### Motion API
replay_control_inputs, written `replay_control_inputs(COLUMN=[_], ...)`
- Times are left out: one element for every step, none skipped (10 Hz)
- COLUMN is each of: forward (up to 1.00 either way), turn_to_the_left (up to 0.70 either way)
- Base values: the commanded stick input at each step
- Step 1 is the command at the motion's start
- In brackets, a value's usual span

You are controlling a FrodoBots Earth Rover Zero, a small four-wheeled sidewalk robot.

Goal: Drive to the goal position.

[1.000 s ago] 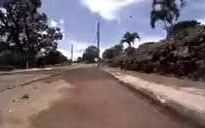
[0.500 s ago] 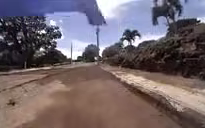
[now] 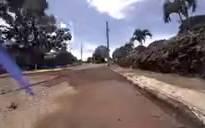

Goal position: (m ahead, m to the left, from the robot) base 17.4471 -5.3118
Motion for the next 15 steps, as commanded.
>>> replay_control_inputs(forward=[0.50,0.50,0.50,0.50,0.50,0.50,0.50,0.50,0.50,0.50,0.50,0.50,0.50,0.50,0.50], turn_to_the_left=[0.27,0.21,0.08,0.00,0.00,0.00,0.00,0.00,0.00,0.00,0.00,-0.16,-0.27,-0.24,-0.19])
